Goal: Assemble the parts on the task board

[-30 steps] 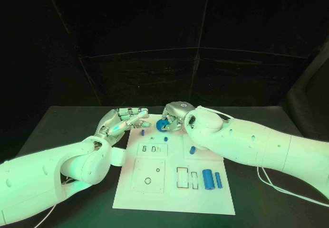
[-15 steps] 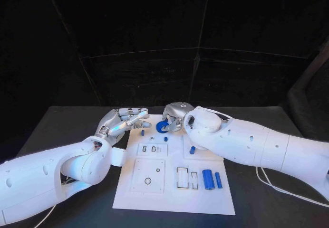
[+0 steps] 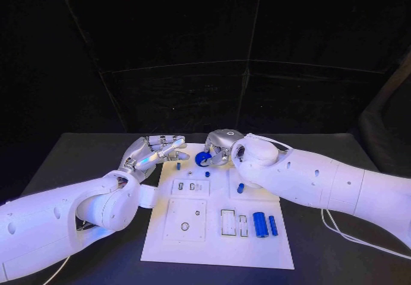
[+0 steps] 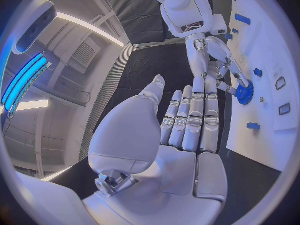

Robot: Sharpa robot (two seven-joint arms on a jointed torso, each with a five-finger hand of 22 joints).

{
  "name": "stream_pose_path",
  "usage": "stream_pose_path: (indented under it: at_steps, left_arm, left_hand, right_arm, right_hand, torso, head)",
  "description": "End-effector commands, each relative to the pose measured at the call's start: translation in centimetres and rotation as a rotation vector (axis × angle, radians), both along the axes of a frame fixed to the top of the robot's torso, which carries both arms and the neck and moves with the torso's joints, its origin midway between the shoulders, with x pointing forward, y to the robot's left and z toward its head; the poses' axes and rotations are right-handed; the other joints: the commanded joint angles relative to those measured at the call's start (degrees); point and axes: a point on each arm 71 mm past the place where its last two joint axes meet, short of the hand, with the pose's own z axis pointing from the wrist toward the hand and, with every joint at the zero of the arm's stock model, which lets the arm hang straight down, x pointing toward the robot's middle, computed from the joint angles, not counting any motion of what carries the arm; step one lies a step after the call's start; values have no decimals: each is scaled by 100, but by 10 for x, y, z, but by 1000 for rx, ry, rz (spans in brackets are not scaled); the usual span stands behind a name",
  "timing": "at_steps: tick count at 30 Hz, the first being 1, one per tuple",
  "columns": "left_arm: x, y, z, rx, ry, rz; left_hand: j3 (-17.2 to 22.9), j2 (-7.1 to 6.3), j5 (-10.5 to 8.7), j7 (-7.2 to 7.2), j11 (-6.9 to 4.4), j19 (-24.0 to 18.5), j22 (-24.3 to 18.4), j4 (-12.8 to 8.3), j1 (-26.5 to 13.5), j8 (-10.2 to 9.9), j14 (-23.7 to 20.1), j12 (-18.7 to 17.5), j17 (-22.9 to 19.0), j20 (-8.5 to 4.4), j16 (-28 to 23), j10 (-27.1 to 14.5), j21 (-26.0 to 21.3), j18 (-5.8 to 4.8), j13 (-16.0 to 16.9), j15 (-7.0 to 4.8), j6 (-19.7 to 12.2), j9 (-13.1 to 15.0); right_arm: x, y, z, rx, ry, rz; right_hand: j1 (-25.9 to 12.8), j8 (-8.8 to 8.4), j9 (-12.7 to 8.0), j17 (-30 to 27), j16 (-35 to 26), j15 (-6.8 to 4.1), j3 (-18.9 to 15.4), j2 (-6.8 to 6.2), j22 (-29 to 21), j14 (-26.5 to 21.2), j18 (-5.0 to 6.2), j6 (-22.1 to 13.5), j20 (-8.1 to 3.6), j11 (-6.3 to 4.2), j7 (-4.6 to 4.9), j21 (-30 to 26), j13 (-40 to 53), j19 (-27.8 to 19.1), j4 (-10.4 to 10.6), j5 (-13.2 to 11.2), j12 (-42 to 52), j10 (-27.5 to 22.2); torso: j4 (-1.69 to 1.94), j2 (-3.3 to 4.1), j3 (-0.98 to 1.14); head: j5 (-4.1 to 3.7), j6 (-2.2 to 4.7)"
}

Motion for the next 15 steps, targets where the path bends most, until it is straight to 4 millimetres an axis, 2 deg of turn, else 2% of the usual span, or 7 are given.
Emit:
stream_pose_path:
  at_steps: [1, 5, 8, 12, 15]
  left_arm:
    - [0, 1, 1, -2, -8, -9]
    - [0, 4, 2, 0, -9, -3]
    - [1, 5, 2, 1, -10, -1]
    - [2, 5, 2, 1, -10, -1]
    - [2, 5, 1, 1, -10, -1]
  left_hand:
    - [-7, 69, 27, 11, 8, 49, -7, -36, 8, -22, 43, -17, 8, -1, -17, 30, -39, 84, -8, -6, 21, -7]
    - [-6, 71, 27, 11, 8, 50, -8, -40, 10, -24, 43, -20, 9, -1, -19, 30, -41, 84, -8, -6, 21, -8]
    - [-4, 76, 27, 13, 9, 51, -10, -46, 15, -27, 44, -24, 11, -2, -22, 30, -43, 84, -8, -6, 21, -8]
    - [-2, 84, 27, 8, 6, 57, -13, -56, 19, -29, 49, -26, 15, -3, -26, 41, -45, 84, -7, -8, 30, -7]
    - [-3, 94, 27, 4, 0, 70, -17, -68, 19, -30, 66, -28, 23, -6, -28, 64, -47, 86, -4, -14, 45, -5]
  right_arm:
    - [-3, -17, 15, 196, -105, 19]
    - [-10, -55, 21, 314, -118, 44]
    - [-14, -84, 22, 370, -81, 53]
    - [-18, -126, 22, 404, -29, 44]
    - [-18, -150, 21, 418, -8, 23]
  right_hand:
    - [49, -14, -10, 482, 12, 29, 21, 6, 964, 402, -44, -85, 30, -5, 12, -14, 91, 194, -9, 126, 113, 96]
    - [276, -13, -11, 480, 9, 34, 56, 9, 959, 401, -43, -128, 34, -1, 20, -16, 102, 189, -136, 194, 115, 87]
    - [445, 12, 2, 481, 7, 28, 92, 37, 957, 400, -42, -83, 32, -11, 9, -18, 122, 186, -254, 243, 128, 84]
    - [673, 11, 3, 329, -67, 17, 104, -7, 813, 363, -7, -62, 22, -22, 2, -81, 15, 73, -448, 381, -22, -14]
    - [869, 5, 0, 275, -101, 7, 120, -33, 721, 347, 15, -62, 15, -34, -8, -125, -45, 0, -596, 463, -106, -69]
  torso:
    - [-5, -11, 5]
    - [-40, -19, -5]
    - [-71, -28, -2]
    - [-118, -42, 15]
    - [-135, -38, 36]
  head:
    - [-23, 17]
    - [-35, 32]
    - [-39, 38]
    - [-39, 43]
    - [-33, 52]
